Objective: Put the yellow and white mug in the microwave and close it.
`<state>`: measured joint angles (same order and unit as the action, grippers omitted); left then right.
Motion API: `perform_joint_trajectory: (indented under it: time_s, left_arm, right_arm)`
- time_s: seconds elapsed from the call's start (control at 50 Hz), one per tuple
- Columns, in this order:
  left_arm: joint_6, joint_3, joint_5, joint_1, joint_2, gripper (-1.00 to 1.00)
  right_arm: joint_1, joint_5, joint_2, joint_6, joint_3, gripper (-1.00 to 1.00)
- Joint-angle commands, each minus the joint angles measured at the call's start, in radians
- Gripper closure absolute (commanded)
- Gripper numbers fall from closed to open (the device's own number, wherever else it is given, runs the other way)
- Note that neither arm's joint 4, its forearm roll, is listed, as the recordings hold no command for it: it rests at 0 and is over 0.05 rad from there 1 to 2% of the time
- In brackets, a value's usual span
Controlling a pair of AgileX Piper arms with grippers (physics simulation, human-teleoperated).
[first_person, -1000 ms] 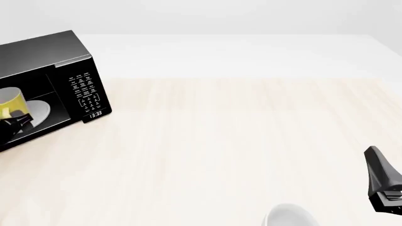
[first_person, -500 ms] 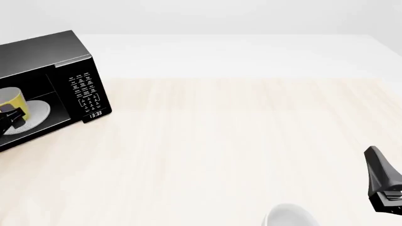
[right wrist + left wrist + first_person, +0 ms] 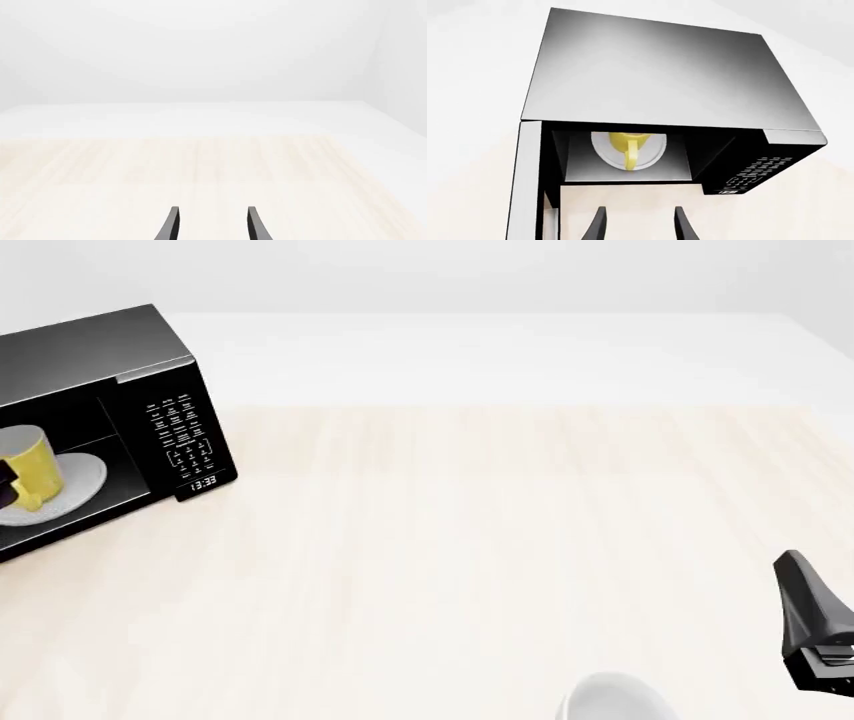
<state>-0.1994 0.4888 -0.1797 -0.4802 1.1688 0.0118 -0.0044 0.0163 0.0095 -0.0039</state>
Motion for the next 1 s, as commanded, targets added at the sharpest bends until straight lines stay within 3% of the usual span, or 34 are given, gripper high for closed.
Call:
perform_joint_trajectory:
  time_s: [0.02, 0.34, 0.68, 1.0]
  left_arm:
    - [0.022, -0.002, 0.117, -0.004, -0.148, -1.0]
    - [0.054, 0.063, 0.322, -0.026, -0.331, -1.0]
    - [0.056, 0.216, 0.517, -0.039, -0.425, -1.0]
    - [0.014, 0.343, 0.637, -0.218, -0.443, -1.0]
  right_arm:
    - [0.0, 0.0, 0.0, 0.0, 0.0, -1.0]
    - [0.0, 0.0, 0.0, 0.0, 0.0, -1.0]
    - [0.0, 0.0, 0.0, 0.0, 0.0, -1.0]
    - [0.0, 0.0, 0.0, 0.0, 0.0, -1.0]
